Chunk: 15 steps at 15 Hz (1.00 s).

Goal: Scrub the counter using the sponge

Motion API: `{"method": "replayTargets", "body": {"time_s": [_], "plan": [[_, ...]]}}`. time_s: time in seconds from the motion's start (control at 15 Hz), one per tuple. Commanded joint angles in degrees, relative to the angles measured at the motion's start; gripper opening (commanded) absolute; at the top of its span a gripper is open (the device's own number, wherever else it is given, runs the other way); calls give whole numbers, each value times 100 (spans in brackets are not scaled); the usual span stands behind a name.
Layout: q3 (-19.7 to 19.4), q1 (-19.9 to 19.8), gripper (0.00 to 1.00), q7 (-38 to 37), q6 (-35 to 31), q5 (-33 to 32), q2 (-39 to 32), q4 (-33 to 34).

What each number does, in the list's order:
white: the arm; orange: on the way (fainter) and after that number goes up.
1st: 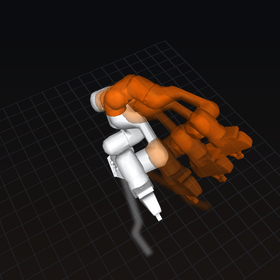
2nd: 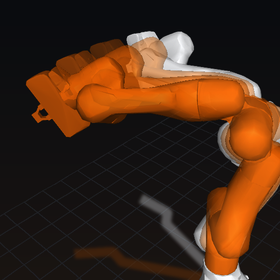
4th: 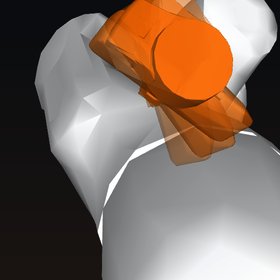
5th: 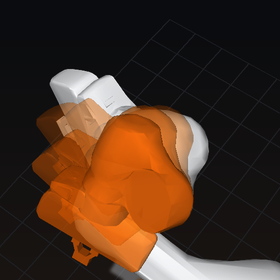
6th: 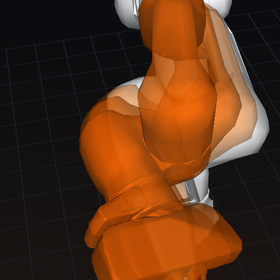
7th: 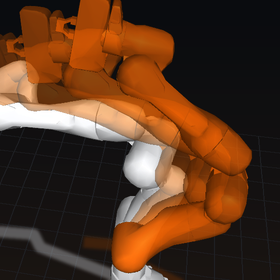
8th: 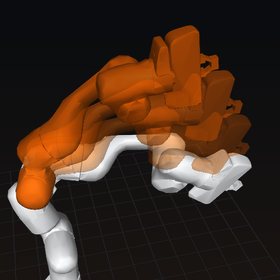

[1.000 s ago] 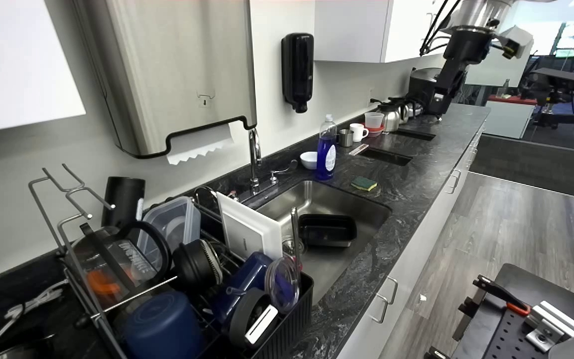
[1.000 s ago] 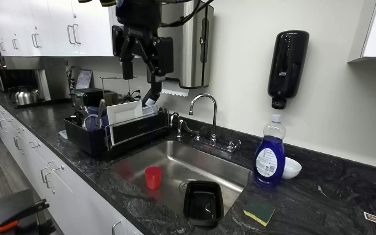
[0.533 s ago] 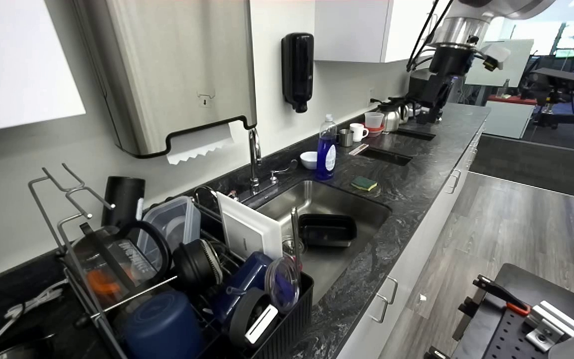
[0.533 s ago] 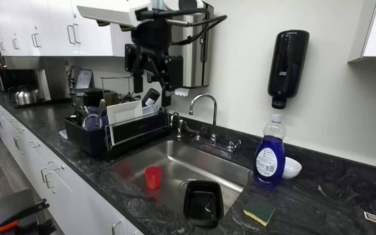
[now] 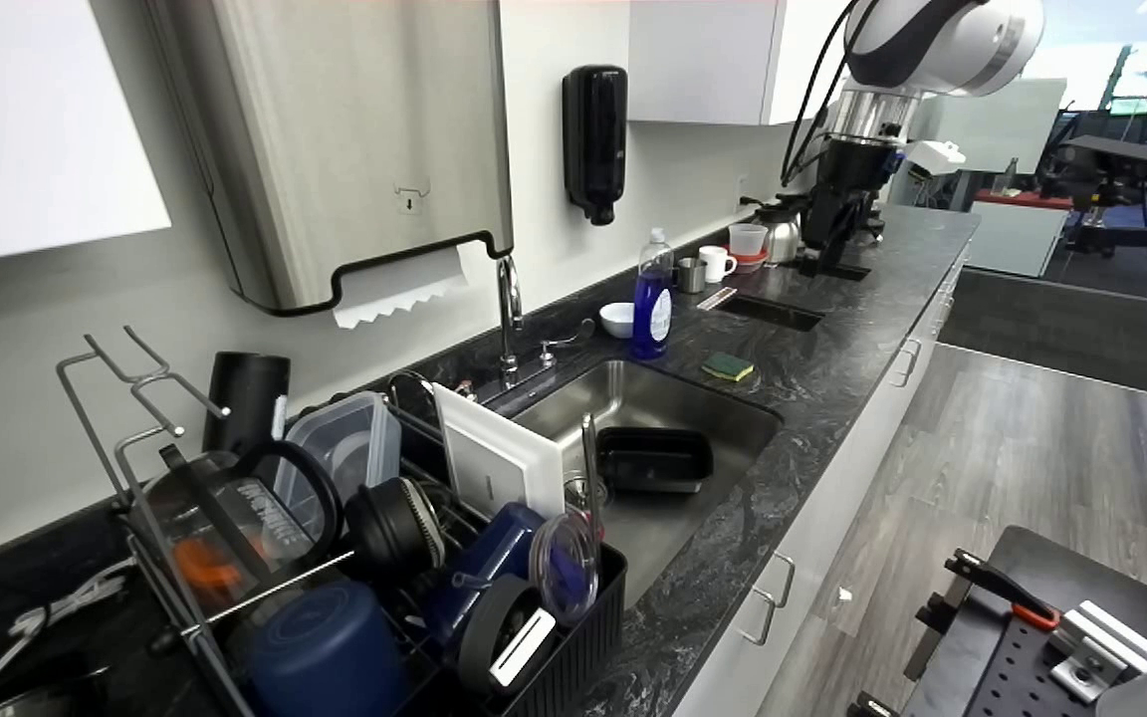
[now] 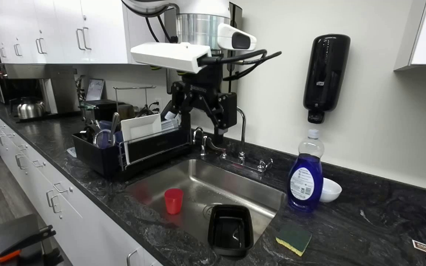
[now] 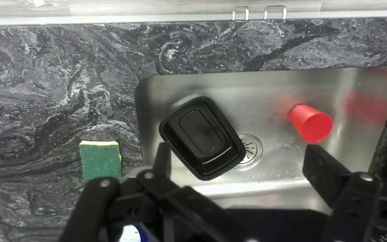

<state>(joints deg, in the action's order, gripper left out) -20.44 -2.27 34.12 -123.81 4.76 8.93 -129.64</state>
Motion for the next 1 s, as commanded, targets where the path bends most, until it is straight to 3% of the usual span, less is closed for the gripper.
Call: {"method": "replayTargets", "body": {"time_s": [0.0, 0.87, 0.93], "plan": [[153, -319, 100, 174, -165, 184, -492, 299], [553, -1197, 100, 155, -715, 723, -2272, 1441], [585, -1189, 100, 53, -693, 524, -2022, 1191]]}}
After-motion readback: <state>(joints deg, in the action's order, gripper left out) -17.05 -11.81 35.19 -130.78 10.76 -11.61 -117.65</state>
